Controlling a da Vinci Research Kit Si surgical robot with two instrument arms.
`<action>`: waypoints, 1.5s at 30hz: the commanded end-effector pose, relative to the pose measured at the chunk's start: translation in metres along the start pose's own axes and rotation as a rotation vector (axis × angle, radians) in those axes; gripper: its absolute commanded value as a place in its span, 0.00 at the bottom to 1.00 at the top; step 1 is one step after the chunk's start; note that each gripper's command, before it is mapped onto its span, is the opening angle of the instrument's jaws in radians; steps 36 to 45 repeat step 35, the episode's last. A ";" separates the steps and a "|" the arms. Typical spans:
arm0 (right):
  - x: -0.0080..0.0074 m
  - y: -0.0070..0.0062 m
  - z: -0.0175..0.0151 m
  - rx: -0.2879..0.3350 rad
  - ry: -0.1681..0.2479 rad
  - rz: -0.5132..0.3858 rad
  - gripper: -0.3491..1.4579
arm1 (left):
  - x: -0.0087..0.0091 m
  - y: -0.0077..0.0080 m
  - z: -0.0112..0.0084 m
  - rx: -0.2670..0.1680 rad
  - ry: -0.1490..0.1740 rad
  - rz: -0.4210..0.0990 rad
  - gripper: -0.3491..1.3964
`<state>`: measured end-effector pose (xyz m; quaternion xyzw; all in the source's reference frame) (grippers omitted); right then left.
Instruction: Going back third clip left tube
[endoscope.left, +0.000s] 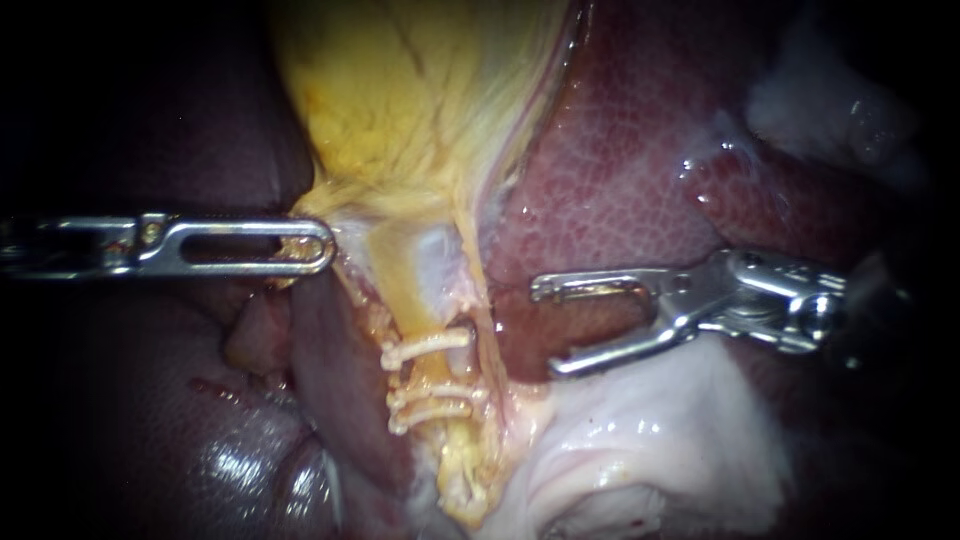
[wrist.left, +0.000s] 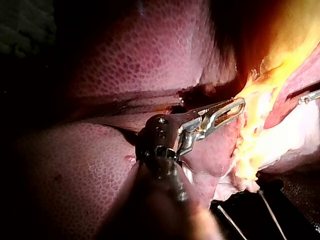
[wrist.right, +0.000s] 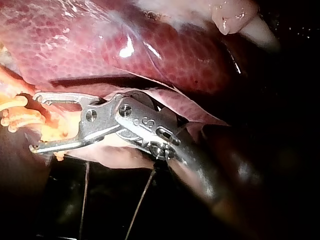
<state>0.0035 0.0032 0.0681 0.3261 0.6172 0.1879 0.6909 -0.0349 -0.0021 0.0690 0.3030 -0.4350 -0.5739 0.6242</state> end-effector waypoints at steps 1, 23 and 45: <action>0.0003 -0.0001 -0.0003 -0.005 -0.005 -0.002 0.52 | 0.0001 0.0000 0.0001 -0.003 -0.001 0.000 0.00; 0.0000 0.0000 0.0001 -0.011 -0.007 -0.010 0.52 | 0.0042 0.0023 0.0088 -0.006 0.016 0.028 0.00; 0.0001 -0.0001 0.0001 -0.011 -0.007 -0.010 0.52 | 0.0043 0.0023 0.0089 -0.005 0.020 0.029 0.00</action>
